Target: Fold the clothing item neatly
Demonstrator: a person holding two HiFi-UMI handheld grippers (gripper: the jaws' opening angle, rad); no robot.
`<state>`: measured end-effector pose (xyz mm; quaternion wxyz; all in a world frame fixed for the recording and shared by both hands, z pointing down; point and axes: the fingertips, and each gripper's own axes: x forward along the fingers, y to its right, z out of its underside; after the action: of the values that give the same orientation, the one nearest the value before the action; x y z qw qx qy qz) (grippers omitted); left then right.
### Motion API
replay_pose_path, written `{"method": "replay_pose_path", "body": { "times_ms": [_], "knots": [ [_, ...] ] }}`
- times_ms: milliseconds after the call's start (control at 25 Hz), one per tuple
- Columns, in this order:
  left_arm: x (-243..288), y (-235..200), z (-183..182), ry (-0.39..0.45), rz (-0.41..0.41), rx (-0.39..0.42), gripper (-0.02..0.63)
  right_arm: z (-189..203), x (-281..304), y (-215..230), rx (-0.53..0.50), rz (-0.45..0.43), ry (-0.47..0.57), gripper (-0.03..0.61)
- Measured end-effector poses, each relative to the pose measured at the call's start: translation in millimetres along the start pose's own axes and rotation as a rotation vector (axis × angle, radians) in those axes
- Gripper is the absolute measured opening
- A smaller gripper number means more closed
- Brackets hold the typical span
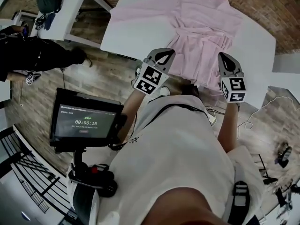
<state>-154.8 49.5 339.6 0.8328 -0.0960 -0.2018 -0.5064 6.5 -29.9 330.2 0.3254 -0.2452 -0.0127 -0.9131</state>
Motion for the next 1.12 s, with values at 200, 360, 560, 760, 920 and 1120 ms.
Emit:
{"method": "replay_pose_path", "body": {
  "times_ms": [200,360,560,760,920,1120],
  "knots": [
    [-19,0,11,-0.007,-0.03,0.002,0.002,-7,0,-15,-0.039,-0.036,0.014,0.005],
    [-31,-11,21,-0.008,-0.069,-0.003,0.002,-12,9,-34,-0.057,-0.085,0.024,0.005],
    [-94,-35,34,0.033,-0.141,-0.028,0.002,-48,9,-91,-0.119,-0.118,0.056,0.005],
    [-133,-54,51,0.048,-0.227,-0.084,0.002,-71,17,-120,-0.164,-0.168,0.078,0.005],
    [-150,-66,62,0.046,-0.297,-0.111,0.002,-79,28,-137,-0.197,-0.22,0.088,0.005],
    [-162,-76,77,0.033,-0.388,-0.152,0.002,-84,53,-157,-0.234,-0.316,0.105,0.005]
  ]
}}
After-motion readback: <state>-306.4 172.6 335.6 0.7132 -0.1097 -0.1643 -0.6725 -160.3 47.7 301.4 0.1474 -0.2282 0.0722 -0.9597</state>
